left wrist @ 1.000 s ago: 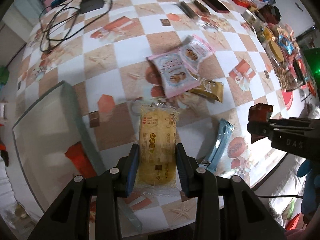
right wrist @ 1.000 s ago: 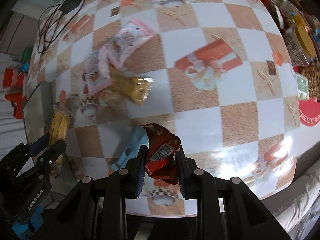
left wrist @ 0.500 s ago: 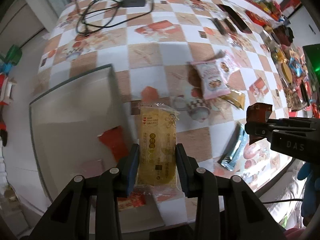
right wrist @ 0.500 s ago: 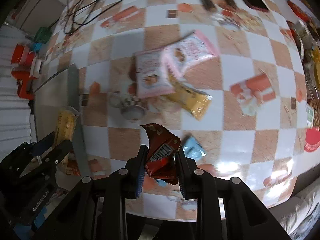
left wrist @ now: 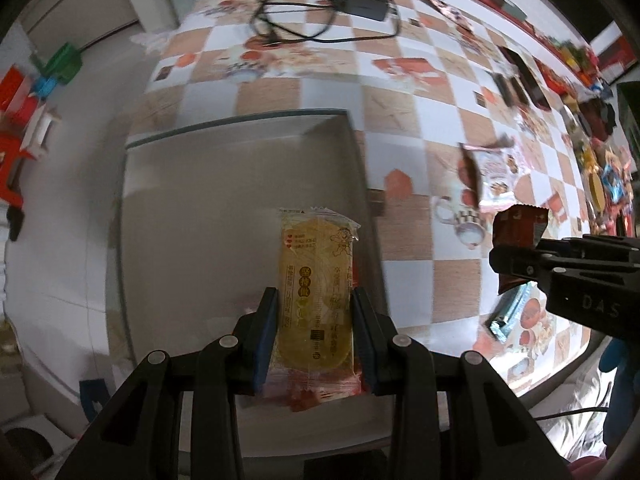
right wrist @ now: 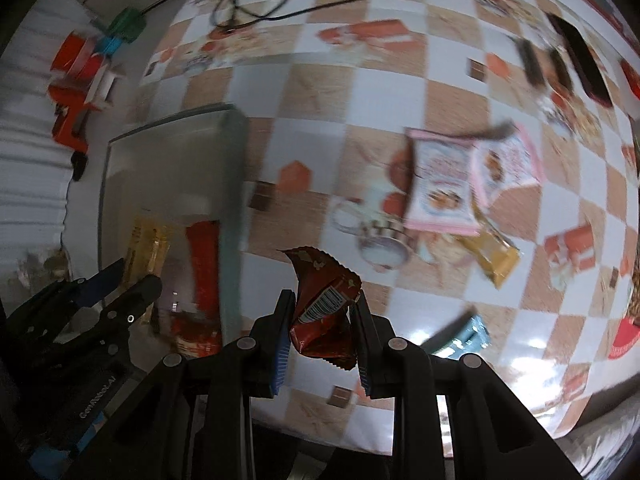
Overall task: Organize snacks
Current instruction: 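Carry the yellow cake bar and red packet into the glass tray and release both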
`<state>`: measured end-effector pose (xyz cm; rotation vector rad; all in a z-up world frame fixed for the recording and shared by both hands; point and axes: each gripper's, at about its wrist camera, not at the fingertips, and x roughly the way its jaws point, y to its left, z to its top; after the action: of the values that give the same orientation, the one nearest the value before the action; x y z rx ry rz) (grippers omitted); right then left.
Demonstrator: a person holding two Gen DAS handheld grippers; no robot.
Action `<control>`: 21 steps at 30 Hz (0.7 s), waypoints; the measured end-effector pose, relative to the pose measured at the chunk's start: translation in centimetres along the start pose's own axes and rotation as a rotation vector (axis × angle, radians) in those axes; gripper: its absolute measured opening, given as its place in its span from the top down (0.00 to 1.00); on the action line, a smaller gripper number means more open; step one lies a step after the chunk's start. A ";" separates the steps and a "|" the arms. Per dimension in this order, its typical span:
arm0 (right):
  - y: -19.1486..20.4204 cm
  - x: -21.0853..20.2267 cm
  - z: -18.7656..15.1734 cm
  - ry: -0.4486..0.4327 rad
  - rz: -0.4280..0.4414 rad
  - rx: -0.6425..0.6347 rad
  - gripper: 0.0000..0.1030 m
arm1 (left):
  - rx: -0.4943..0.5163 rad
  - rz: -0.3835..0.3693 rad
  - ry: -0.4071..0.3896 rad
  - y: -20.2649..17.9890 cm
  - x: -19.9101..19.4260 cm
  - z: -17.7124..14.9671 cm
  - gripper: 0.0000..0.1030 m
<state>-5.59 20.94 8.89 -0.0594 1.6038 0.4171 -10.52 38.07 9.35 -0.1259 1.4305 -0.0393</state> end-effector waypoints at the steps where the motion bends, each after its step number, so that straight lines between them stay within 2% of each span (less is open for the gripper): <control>1: 0.7 0.1 0.2 0.001 0.000 -0.013 0.72 | -0.009 0.002 -0.001 0.4 0.0 -0.1 0.62; 8: 4.8 1.1 1.1 0.010 0.001 -0.087 0.72 | -0.072 0.009 -0.003 3.4 -0.1 -0.9 0.62; 21: 10.1 3.3 2.1 0.045 0.011 -0.178 0.72 | -0.131 0.021 0.023 6.6 0.6 -2.3 0.62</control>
<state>-6.83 31.66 8.00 -0.1962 1.6083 0.5696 -13.08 44.43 7.73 -0.2191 1.4571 0.0701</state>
